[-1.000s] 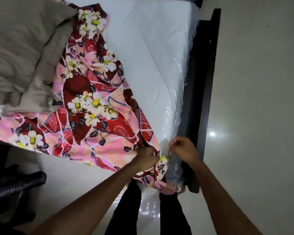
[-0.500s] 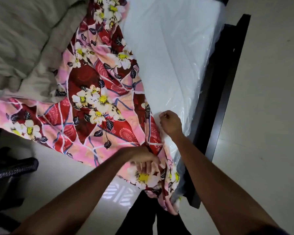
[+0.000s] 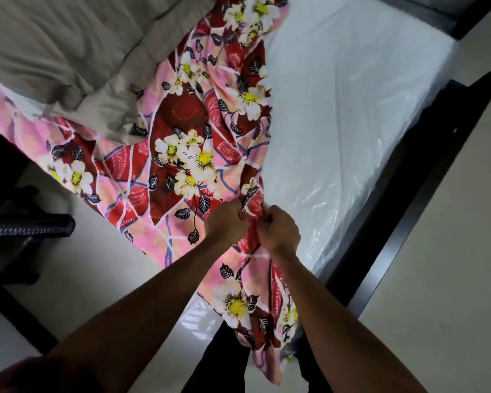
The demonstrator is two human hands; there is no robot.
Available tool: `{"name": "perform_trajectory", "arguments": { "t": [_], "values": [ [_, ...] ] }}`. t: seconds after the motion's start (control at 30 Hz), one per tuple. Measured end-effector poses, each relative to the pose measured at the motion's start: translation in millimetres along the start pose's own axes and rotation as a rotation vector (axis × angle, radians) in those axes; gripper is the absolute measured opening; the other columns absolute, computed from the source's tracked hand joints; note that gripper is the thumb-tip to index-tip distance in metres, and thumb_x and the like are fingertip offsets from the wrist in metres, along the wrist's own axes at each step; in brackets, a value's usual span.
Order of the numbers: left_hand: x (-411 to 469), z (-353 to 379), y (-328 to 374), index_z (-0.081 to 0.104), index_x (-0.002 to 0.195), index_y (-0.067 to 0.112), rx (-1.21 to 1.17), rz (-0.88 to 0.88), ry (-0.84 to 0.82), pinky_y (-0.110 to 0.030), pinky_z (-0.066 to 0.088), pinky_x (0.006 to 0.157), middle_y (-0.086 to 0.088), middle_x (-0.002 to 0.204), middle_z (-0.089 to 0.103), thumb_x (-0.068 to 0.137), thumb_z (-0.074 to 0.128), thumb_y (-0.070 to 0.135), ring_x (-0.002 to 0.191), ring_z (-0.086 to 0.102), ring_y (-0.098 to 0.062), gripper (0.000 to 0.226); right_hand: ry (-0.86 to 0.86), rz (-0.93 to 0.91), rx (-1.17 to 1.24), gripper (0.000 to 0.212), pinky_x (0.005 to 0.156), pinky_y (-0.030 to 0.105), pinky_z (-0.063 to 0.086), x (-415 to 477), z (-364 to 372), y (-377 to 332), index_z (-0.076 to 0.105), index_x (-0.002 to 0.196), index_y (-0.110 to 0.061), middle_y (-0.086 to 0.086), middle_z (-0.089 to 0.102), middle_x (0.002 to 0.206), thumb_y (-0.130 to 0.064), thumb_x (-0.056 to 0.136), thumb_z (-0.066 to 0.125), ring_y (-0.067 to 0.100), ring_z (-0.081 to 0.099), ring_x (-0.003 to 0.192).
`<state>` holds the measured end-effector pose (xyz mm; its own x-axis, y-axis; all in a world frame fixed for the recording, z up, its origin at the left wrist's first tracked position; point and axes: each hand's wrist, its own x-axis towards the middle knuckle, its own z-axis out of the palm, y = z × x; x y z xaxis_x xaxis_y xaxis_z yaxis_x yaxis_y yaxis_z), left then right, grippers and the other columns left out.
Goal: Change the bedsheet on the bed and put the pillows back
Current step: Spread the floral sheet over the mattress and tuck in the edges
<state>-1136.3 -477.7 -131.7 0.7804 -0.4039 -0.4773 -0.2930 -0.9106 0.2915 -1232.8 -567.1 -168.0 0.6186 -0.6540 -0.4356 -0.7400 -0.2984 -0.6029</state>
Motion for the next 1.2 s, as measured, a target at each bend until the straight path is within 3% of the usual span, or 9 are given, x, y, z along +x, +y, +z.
{"name": "perform_trajectory", "arguments": {
  "t": [0.2, 0.33, 0.5, 0.63, 0.73, 0.8, 0.9, 1.03, 1.2],
  "values": [
    [-16, 14, 32, 0.066, 0.109, 0.019, -0.117, -0.062, 0.153, -0.029, 0.048, 0.062, -0.002, 0.091, 0.068, 0.095, 0.052, 0.028, 0.075, 0.063, -0.024, 0.022, -0.169, -0.083, 0.277, 0.039, 0.064, 0.024, 0.038, 17, -48, 41, 0.047, 0.062, -0.023, -0.005, 0.058, 0.068, -0.033, 0.088, 0.074, 0.007, 0.055, 0.066],
    [-24, 23, 57, 0.065, 0.103, 0.015, -0.104, -0.125, 0.349, -0.037, 0.054, 0.072, -0.008, 0.096, 0.065, 0.091, 0.053, 0.030, 0.086, 0.064, -0.030, 0.023, -0.224, -0.018, 0.564, 0.039, 0.069, 0.029, 0.050, 12, -90, 83, 0.050, 0.063, -0.017, 0.001, 0.064, 0.072, -0.027, 0.087, 0.078, 0.017, 0.064, 0.070],
    [-44, 68, 109, 0.058, 0.108, 0.014, -0.180, 0.216, 0.410, -0.037, 0.052, 0.076, -0.008, 0.106, 0.056, 0.089, 0.053, 0.035, 0.094, 0.059, -0.028, 0.029, 0.031, 0.005, 0.777, 0.034, 0.068, 0.028, 0.044, 0, -151, 163, 0.048, 0.062, -0.024, -0.011, 0.054, 0.068, -0.040, 0.083, 0.070, 0.008, 0.052, 0.066],
    [-68, 116, 184, 0.061, 0.097, 0.017, -0.221, 0.346, 0.284, -0.037, 0.052, 0.072, 0.000, 0.094, 0.056, 0.089, 0.056, 0.034, 0.084, 0.054, -0.018, 0.020, -0.153, -0.033, 0.382, 0.042, 0.066, 0.036, 0.051, -26, -178, 224, 0.054, 0.068, -0.024, -0.006, 0.060, 0.067, -0.060, 0.087, 0.065, 0.011, 0.058, 0.066],
    [-73, 133, 219, 0.060, 0.097, 0.020, -0.232, 0.179, 0.227, -0.031, 0.049, 0.071, 0.003, 0.091, 0.057, 0.087, 0.055, 0.053, 0.078, 0.055, -0.014, 0.035, -0.481, -0.101, -0.102, 0.032, 0.072, 0.032, 0.053, -13, -200, 229, 0.071, 0.085, -0.025, -0.007, 0.074, 0.085, -0.056, 0.088, 0.065, 0.018, 0.069, 0.083],
    [-67, 133, 228, 0.061, 0.099, 0.021, -0.269, 0.034, 0.173, -0.031, 0.048, 0.075, 0.002, 0.094, 0.061, 0.088, 0.057, 0.053, 0.083, 0.059, -0.016, 0.035, -0.510, -0.151, -0.266, 0.031, 0.074, 0.030, 0.052, 12, -217, 217, 0.069, 0.085, -0.028, -0.008, 0.074, 0.088, -0.059, 0.087, 0.062, 0.018, 0.068, 0.084],
    [-56, 128, 230, 0.062, 0.103, 0.025, -0.253, -0.141, 0.123, -0.034, 0.054, 0.075, 0.001, 0.106, 0.065, 0.087, 0.060, 0.055, 0.092, 0.063, -0.019, 0.034, -0.387, -0.145, -0.150, 0.028, 0.073, 0.030, 0.049, 60, -238, 185, 0.062, 0.082, -0.026, -0.008, 0.068, 0.083, -0.053, 0.088, 0.066, 0.017, 0.065, 0.083],
    [-50, 123, 221, 0.045, 0.128, 0.021, -0.149, -0.359, 0.063, -0.043, 0.054, 0.080, -0.004, 0.120, 0.058, 0.076, 0.059, 0.076, 0.103, 0.063, -0.031, 0.078, -0.352, -0.202, -0.039, 0.017, 0.089, 0.030, 0.050, 118, -231, 136, 0.070, 0.104, -0.022, -0.002, 0.072, 0.105, -0.022, 0.089, 0.061, 0.022, 0.066, 0.103],
    [-47, 135, 207, 0.056, 0.099, 0.020, -0.263, -0.275, 0.124, -0.036, 0.052, 0.075, -0.001, 0.103, 0.055, 0.095, 0.056, 0.032, 0.090, 0.061, -0.026, 0.013, -0.338, -0.220, -0.006, 0.023, 0.081, 0.030, 0.048, 137, -207, 105, 0.066, 0.112, -0.016, 0.002, 0.072, 0.106, -0.028, 0.093, 0.065, 0.024, 0.066, 0.097]
  ]
}}
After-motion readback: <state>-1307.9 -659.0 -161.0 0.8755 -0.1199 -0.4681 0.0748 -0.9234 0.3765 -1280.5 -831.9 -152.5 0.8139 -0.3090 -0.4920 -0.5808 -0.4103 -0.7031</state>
